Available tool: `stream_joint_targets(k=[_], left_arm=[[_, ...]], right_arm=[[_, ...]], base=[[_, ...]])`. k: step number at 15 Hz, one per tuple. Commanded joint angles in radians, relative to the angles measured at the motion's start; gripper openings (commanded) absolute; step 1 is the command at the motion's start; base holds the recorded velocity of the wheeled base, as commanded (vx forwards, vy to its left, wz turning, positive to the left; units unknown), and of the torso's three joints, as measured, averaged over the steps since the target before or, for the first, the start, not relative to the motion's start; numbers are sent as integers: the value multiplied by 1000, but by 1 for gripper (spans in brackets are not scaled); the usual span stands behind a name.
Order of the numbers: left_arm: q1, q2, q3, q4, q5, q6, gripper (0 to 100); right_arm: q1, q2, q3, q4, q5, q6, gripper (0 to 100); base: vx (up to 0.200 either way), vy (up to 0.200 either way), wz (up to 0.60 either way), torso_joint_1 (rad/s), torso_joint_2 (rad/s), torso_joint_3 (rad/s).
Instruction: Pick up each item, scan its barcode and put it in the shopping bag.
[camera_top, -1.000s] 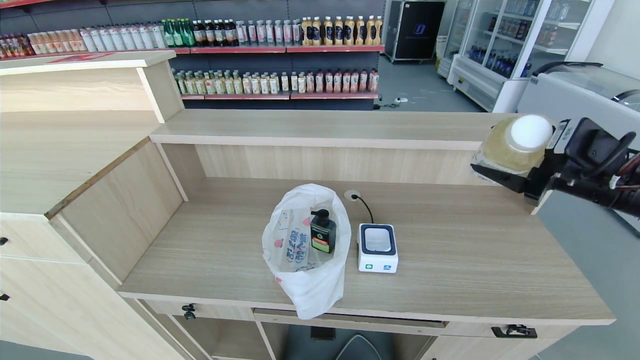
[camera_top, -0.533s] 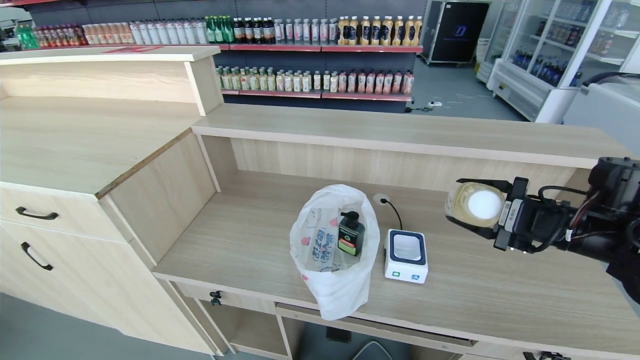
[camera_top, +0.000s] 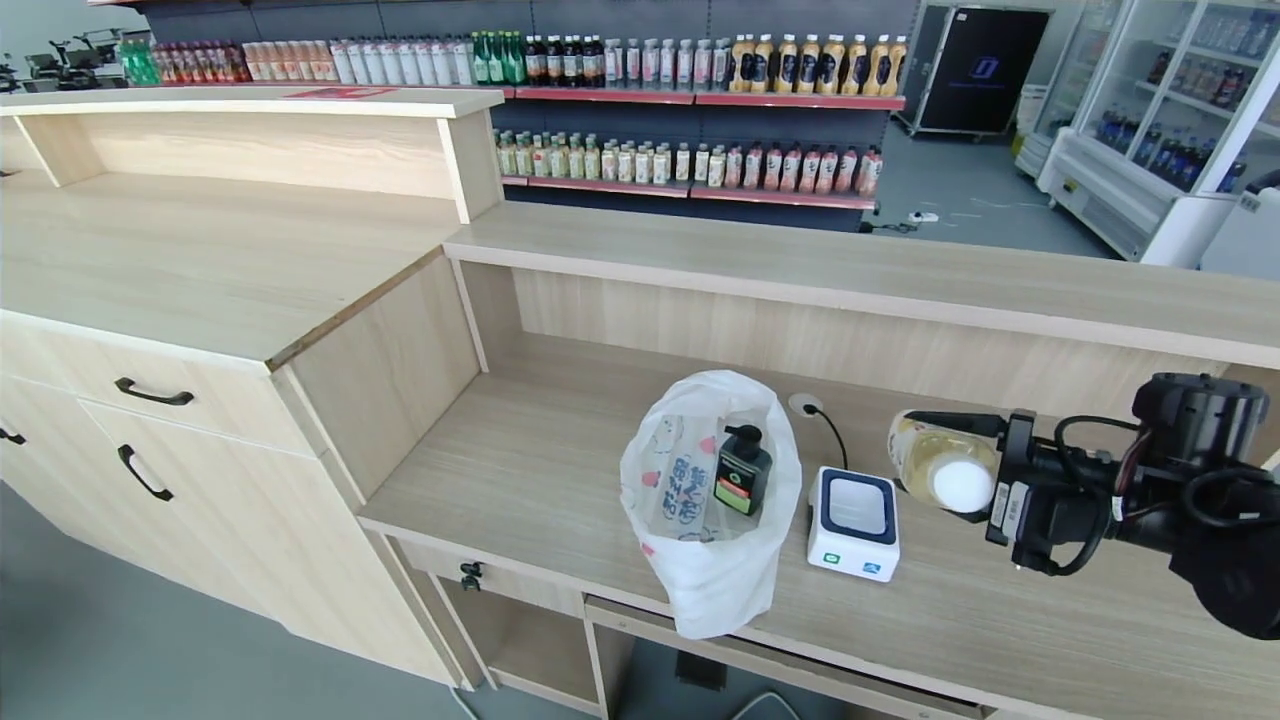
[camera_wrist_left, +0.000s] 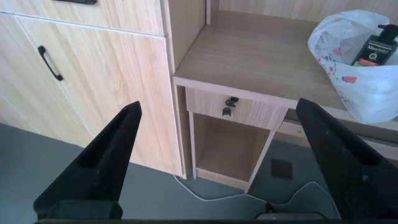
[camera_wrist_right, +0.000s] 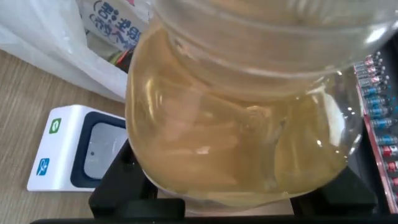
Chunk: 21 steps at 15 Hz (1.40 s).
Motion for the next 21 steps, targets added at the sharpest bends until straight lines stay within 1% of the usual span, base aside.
stream_joint_targets(k=[1, 4, 7, 12, 21], left_arm=[[0, 0, 0, 0, 0, 0, 100], [0, 0, 0, 0, 0, 0, 100], [0, 0, 0, 0, 0, 0, 100], [0, 0, 0, 0, 0, 0, 100], [0, 0, 0, 0, 0, 0, 100]], right_arm=[[-42, 50, 5, 0, 24, -7, 0], [-74, 74, 3, -4, 47, -35, 0], [-77, 111, 5, -3, 93, -59, 0], [-77, 163, -5, -4, 93, -139, 0], [-63, 215, -52, -6, 93, -150, 0]], base=[[0, 0, 0, 0, 0, 0], [0, 0, 0, 0, 0, 0], [0, 0, 0, 0, 0, 0], [0, 0, 0, 0, 0, 0], [0, 0, 0, 0, 0, 0]])
